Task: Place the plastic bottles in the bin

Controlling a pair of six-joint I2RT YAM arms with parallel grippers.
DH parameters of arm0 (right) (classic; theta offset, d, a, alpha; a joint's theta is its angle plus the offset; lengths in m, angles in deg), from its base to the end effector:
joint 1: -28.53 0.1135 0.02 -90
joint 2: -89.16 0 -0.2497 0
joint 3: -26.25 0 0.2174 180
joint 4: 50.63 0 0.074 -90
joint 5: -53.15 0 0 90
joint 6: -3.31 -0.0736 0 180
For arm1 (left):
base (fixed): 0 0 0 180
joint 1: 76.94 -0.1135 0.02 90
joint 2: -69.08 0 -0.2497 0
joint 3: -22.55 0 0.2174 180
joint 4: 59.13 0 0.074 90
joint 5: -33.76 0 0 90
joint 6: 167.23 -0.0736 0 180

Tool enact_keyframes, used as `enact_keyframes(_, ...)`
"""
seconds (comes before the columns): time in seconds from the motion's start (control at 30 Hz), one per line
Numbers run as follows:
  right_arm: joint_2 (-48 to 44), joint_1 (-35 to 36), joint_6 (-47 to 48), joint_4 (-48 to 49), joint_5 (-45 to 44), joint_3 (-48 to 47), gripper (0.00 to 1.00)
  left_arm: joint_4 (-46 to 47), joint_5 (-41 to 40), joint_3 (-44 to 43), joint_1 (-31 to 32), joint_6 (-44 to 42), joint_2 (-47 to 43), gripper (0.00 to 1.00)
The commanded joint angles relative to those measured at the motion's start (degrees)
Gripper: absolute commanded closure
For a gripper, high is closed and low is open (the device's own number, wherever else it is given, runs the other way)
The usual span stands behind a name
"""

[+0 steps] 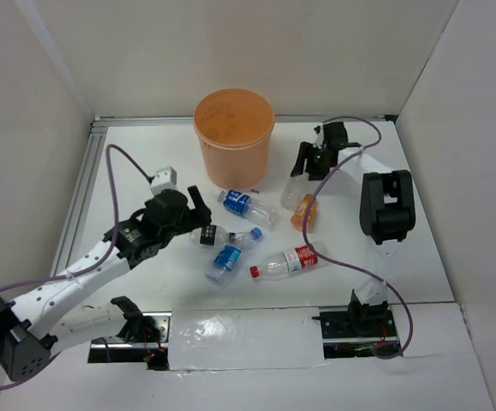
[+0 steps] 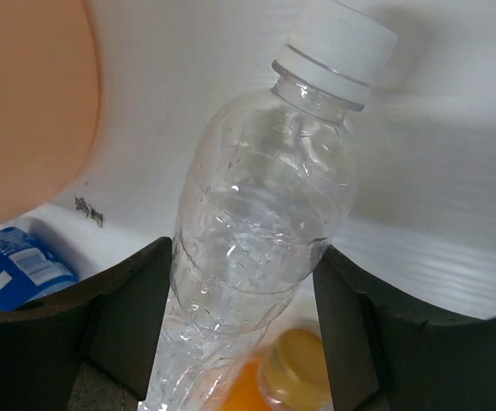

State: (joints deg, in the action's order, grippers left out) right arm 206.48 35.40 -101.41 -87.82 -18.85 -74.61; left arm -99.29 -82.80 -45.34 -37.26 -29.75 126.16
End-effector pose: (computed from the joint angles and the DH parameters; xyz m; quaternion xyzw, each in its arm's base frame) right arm 0.4226 0.0738 0.1578 0.0156 0.9395 0.2037 0.2748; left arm 0.1901 -0.1150 0.2953 -0.1729 0.8303 -0.1951 0.4927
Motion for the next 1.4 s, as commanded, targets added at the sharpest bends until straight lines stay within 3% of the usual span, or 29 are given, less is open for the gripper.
enact_keyframes(0.0, -10.2, -5.4, 3.8, -1.8, 1.1, -0.9, 0.75, -1.6, 5.8, 5.4, 0.4, 13.5, 1.8, 0.00)
enact_keyframes(0.2, -19.9, -6.8, 13.2, 3.6, 14.6, -12.1, 0.77, -3.4, 13.7, 3.7, -1.9, 28.2, 11.7, 0.00)
enact_keyframes(0.4, -19.9, -1.9, 17.7, 10.1, 24.4, -23.2, 0.78, -4.1, 20.1, 2.4, -7.5, 32.8, 15.5, 0.00)
enact_keyframes(0.7, -5.1, 11.8, 20.5, 13.7, 17.7, -37.4, 0.73, -1.2, 22.0, 6.4, -10.7, 34.4, 18.6, 0.00)
enact_keyframes(0.77, -2.0, 13.1, 20.5, 13.2, 15.8, -39.9, 0.63, -1.2, 21.4, 5.6, -10.7, 33.7, 20.3, 0.00)
enact_keyframes(0.87, 3.0, 12.6, 18.1, 10.9, 15.2, -45.1, 0.11, -0.6, 20.9, 4.9, -10.7, 33.1, 23.7, 0.00)
enact_keyframes(0.97, 2.1, 12.0, 18.1, 10.9, 16.4, -45.1, 0.00, 1.1, 20.3, 4.3, -10.7, 32.6, 27.1, 0.00)
enact_keyframes(1.07, -3.5, 10.3, 17.5, 9.7, 17.7, -42.0, 0.00, 1.8, 19.3, 2.7, -10.7, 32.0, 30.7, 0.00)
enact_keyframes(1.13, -6.4, 8.0, 17.5, 9.1, 19.5, -39.1, 0.00, 2.3, 18.7, 2.0, -10.2, 31.4, 32.1, 0.04)
enact_keyframes(1.23, -13.1, 5.3, 17.5, 7.5, 23.6, -30.3, 0.00, 2.9, 18.7, 0.9, -10.2, 30.9, 34.8, 0.18)
enact_keyframes(1.37, -22.1, 0.3, 22.6, 2.9, 28.6, -16.8, 0.00, 2.3, 19.9, 0.3, -10.2, 27.9, 34.4, 0.60)
